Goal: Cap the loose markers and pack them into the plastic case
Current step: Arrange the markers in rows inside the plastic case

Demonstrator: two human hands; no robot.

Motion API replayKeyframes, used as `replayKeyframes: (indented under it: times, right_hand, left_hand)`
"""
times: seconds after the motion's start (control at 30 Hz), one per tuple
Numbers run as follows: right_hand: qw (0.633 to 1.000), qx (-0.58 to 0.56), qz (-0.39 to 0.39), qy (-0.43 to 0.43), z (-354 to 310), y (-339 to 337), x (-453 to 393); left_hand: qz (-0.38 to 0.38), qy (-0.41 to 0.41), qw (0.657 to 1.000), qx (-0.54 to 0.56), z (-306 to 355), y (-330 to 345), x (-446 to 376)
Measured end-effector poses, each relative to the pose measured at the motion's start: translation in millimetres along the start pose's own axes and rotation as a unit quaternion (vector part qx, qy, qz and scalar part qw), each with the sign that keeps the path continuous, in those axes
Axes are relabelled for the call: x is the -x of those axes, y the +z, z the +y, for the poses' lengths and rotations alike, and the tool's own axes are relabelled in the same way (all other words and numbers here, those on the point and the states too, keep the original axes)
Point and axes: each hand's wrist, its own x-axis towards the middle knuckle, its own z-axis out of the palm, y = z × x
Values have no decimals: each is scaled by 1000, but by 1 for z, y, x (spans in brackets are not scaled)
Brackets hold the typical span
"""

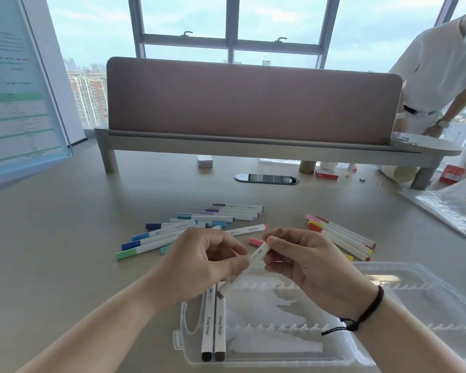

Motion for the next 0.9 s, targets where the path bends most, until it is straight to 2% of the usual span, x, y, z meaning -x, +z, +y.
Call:
replayKeyframes:
  times: [0.1,0.23,0.3,0.4,0.53,0.67,0.73,0.9]
  right_hand:
    - [1000,6,-3,8,1,5,1]
    - [995,103,13,12,6,18,-1]
    - [975,219,25,12,10,24,-2]
    - [935,353,41,8,11,31,-3]
    - [909,417,28,-14,12,37,-3]
    - [884,467,13,-25,15,37,-3]
    - [862,506,-1,-39,14,37,1]
    - [765,636,-78,-70,-7,25,20]
  left_hand:
    - [-61,-19,998,-1,4,-7,1]
    - [1,-19,996,-91,-1,-15,-3]
    - [-9,-35,987,-153,-8,-19,-5]
    - [-99,-92,975,-177,-14,-19,-5]
    - [-138,-103,963,-207,-12,-14,-3]
    - [-135,-103,959,-227,-10,-15,-2]
    - [-134,-103,959,-229,-11,-15,-2]
    - [-130,-110,951,-258,-10,-14,-2]
